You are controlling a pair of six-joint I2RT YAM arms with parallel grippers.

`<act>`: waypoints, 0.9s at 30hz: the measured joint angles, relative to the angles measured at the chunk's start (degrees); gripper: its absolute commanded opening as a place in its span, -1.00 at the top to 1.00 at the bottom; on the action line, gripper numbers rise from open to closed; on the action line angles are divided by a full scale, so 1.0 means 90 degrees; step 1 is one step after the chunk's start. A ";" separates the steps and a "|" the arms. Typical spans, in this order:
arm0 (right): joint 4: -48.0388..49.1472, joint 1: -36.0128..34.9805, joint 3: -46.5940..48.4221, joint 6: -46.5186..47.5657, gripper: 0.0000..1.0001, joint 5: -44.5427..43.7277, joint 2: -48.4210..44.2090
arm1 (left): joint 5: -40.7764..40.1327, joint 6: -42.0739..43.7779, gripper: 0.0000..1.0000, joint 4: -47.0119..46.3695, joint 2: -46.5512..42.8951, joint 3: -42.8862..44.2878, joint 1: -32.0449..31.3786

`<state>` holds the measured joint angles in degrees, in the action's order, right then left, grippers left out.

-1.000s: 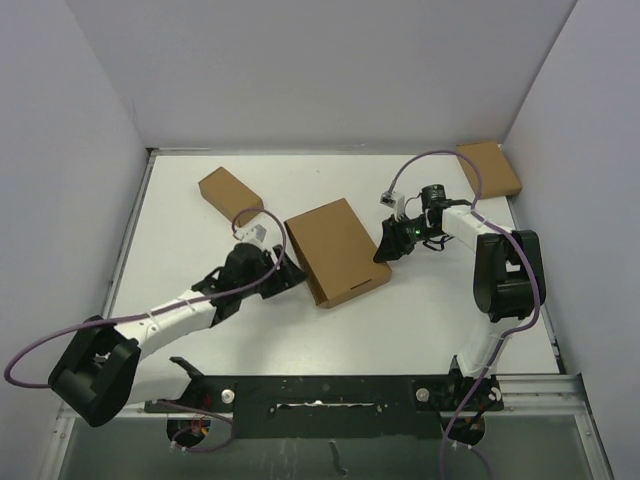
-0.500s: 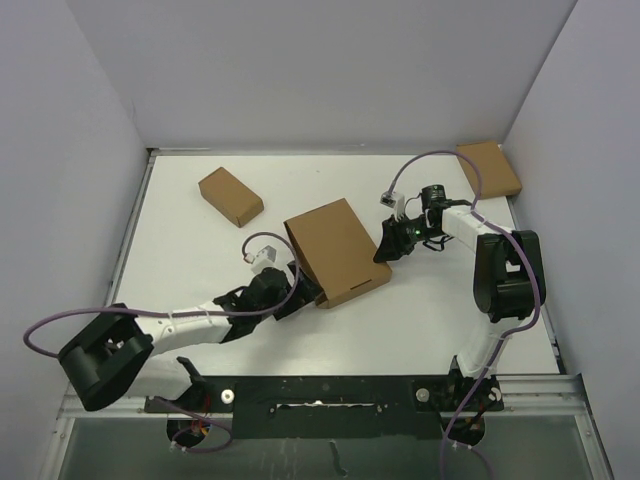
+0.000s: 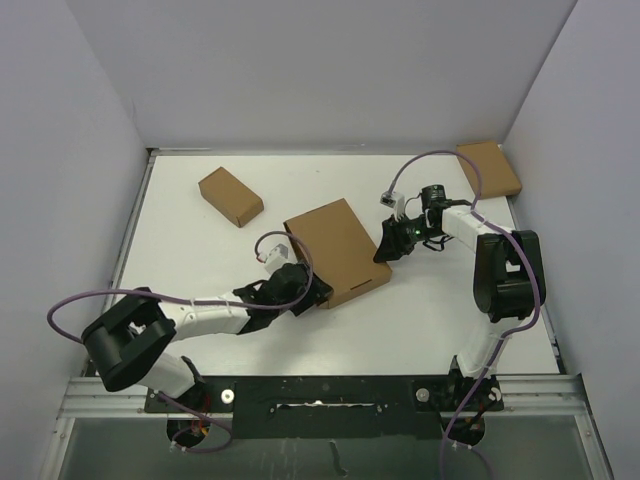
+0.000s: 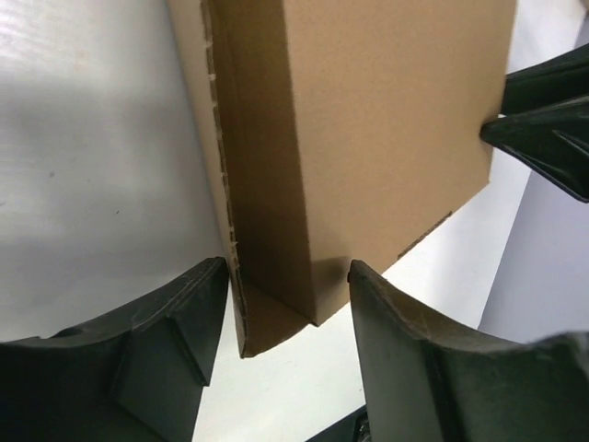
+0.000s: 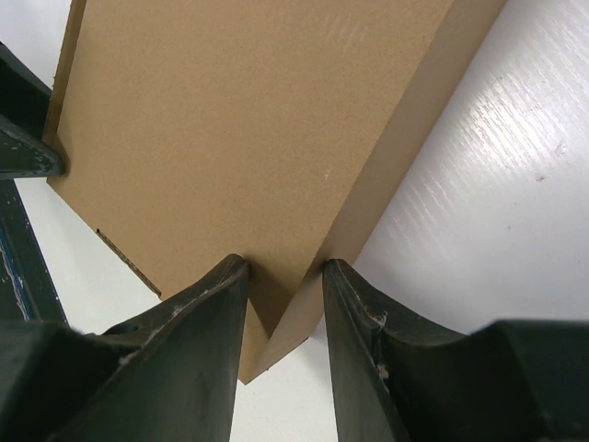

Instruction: Fold the paper box

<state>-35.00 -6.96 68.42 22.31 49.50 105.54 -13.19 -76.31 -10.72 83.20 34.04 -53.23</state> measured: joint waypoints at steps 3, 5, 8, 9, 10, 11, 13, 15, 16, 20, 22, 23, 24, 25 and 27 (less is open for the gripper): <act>0.0000 -0.0007 0.0000 0.0000 0.26 0.0002 0.0000 | -0.0058 -0.0243 0.13 0.0325 0.0051 0.0100 -0.0056; 0.0002 -0.0017 0.0000 0.0002 0.26 0.0000 0.0000 | -0.0134 -0.0435 0.23 0.0619 0.0061 0.0270 -0.0124; 0.0000 -0.0032 0.0000 0.0015 0.27 0.0002 0.0000 | -0.0240 -0.0746 0.42 0.1112 0.0100 0.0546 -0.0260; 0.0002 -0.0036 0.0000 0.0017 0.26 0.0005 0.0000 | -0.0267 -0.0843 0.51 0.1219 0.0112 0.0602 -0.0296; 0.0002 -0.0044 0.0000 0.0019 0.26 0.0005 0.0000 | -0.0291 -0.0935 0.55 0.1287 0.0114 0.0648 -0.0323; 0.0005 -0.0049 0.0000 0.0019 0.26 0.0002 0.0000 | -0.0308 -0.1015 0.58 0.1353 0.0114 0.0692 -0.0335; 0.0019 -0.0058 0.0000 0.0029 0.27 0.0000 0.0000 | -0.0325 -0.1132 0.71 0.1447 0.0117 0.0758 -0.0342; 0.0027 -0.0061 0.0002 0.0039 0.26 -0.0002 0.0000 | -0.0333 -0.1222 0.73 0.1603 0.0121 0.0848 -0.0342; 0.0027 -0.0061 0.0005 0.0039 0.26 -0.0005 0.0000 | -0.0338 -0.1256 0.72 0.1695 0.0131 0.0899 -0.0342; 0.0027 -0.0061 0.0005 0.0041 0.27 -0.0007 0.0000 | -0.0342 -0.1302 0.42 0.1787 0.0141 0.0945 -0.0350; 0.0027 -0.0061 0.0005 0.0041 0.26 -0.0005 0.0000 | -0.0362 -0.1268 0.26 0.1817 0.0141 0.0945 -0.0364; 0.0027 -0.0061 0.0005 0.0041 0.26 -0.0005 0.0000 | -0.0376 -0.1241 0.18 0.1851 0.0138 0.0945 -0.0374; 0.0027 -0.0061 0.0005 0.0041 0.26 -0.0005 0.0000 | -0.0386 -0.1219 0.15 0.1897 0.0131 0.0945 -0.0386; 0.0024 -0.0061 0.0005 0.0041 0.26 -0.0005 0.0000 | -0.0393 -0.1195 0.12 0.1938 0.0129 0.0945 -0.0410; 0.0027 -0.0063 0.0005 0.0041 0.26 -0.0005 0.0000 | -0.0396 -0.1139 0.11 0.2042 0.0080 0.0942 -0.0464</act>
<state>-34.76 -7.53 68.47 22.68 49.45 105.54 -16.75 -86.56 7.66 83.92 42.52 -57.41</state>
